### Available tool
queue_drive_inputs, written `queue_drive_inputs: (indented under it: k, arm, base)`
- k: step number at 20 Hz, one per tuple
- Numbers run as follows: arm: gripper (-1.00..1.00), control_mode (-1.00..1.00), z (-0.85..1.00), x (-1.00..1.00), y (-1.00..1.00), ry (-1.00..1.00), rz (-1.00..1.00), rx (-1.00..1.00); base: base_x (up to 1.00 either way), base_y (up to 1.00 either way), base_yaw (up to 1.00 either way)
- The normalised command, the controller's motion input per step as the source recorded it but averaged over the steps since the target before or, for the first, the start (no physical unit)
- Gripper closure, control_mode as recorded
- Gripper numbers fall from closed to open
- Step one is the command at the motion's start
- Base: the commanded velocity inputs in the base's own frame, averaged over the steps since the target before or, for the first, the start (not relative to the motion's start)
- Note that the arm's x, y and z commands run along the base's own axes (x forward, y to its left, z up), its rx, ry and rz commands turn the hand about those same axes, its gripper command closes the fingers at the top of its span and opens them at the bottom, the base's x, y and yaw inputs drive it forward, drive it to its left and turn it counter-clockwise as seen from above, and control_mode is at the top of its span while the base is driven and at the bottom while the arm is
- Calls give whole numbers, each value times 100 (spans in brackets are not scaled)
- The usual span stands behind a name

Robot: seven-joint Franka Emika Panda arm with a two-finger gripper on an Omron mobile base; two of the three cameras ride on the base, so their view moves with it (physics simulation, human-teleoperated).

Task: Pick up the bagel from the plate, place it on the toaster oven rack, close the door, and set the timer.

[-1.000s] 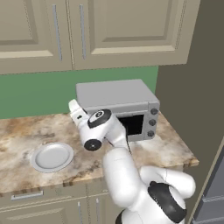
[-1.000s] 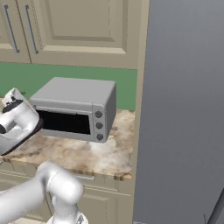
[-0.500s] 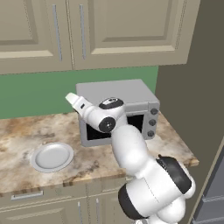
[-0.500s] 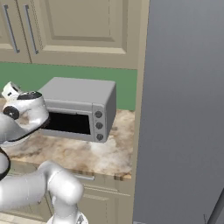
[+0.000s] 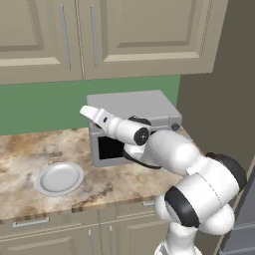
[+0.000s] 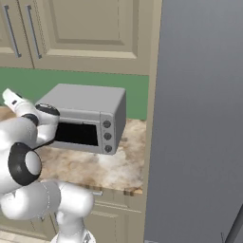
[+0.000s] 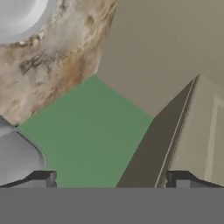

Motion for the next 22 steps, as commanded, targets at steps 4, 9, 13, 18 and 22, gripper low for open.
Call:
queue_drive_inputs:
  k: [4,9,13,18,22]
  arm:
    - [-100,-100,100,-68,0,0,12,0]
    - [-100,-100,100,-87,0,0,6,-1]
    - [-100,-100,70,-100,0,12,-4,-9]
    - [-100,-100,50,-97,0,46,-26,-1]
    - [-100,-100,72,-94,0,46,-34,1]
  base:
    - [0,0,0]
    - [0,0,0]
    - [0,0,0]
    - [0,0,0]
    - [0,0,0]
